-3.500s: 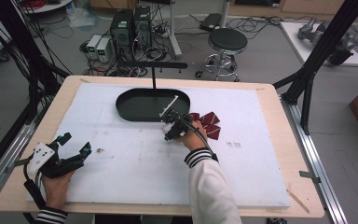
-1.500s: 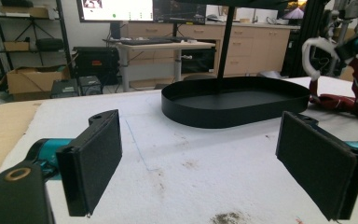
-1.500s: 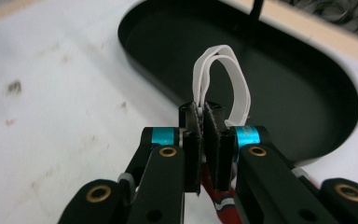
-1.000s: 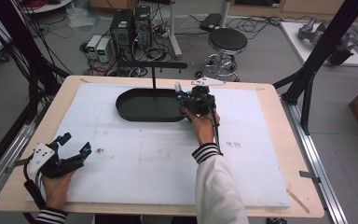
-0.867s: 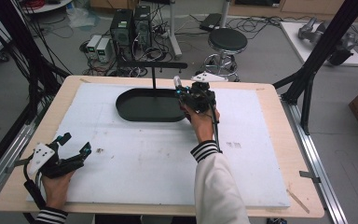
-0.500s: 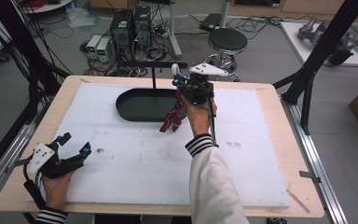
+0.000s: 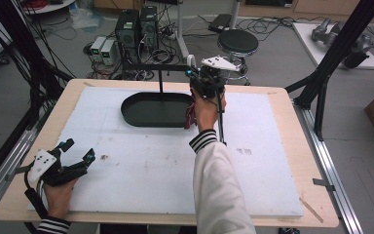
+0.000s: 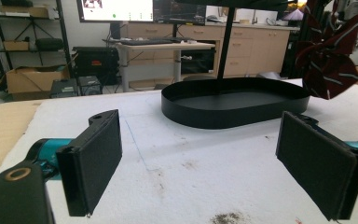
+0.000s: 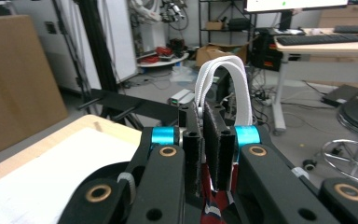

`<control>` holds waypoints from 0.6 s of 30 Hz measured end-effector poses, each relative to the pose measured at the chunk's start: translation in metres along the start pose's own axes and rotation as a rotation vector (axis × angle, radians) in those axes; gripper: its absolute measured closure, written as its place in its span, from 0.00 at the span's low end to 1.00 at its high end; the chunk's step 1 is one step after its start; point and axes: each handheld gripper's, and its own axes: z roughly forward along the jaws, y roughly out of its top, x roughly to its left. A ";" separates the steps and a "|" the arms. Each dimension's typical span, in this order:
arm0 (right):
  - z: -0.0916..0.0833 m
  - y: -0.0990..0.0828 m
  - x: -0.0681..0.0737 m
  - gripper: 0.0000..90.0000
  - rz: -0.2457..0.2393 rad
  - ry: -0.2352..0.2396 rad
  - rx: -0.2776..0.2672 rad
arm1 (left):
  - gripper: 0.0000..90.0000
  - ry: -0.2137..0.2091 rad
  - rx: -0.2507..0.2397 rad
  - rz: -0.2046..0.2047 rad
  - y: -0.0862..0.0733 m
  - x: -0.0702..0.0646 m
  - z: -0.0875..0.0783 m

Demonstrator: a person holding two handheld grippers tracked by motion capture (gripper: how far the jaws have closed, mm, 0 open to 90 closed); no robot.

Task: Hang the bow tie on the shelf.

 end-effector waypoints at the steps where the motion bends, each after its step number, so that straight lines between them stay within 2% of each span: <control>1: 0.004 0.001 -0.004 0.96 0.008 -0.012 -0.001 | 0.16 0.000 -0.001 -0.002 0.000 0.000 0.000; 9: 0.022 0.005 -0.008 0.96 0.022 -0.028 -0.010 | 0.16 -0.001 -0.006 -0.001 0.000 0.000 0.000; 11: 0.027 0.005 -0.008 0.96 0.025 -0.025 -0.013 | 0.16 -0.001 -0.006 -0.003 0.000 0.000 0.000; 12: 0.033 0.008 -0.007 0.96 0.028 -0.018 0.003 | 0.16 -0.001 -0.006 -0.002 0.000 0.000 0.000; 14: 0.037 0.009 -0.004 0.95 0.015 -0.023 -0.026 | 0.16 -0.001 -0.006 -0.001 0.000 0.000 0.000; 18: 0.043 0.009 -0.001 0.95 0.026 -0.005 -0.021 | 0.16 -0.002 -0.006 -0.004 0.000 0.000 0.000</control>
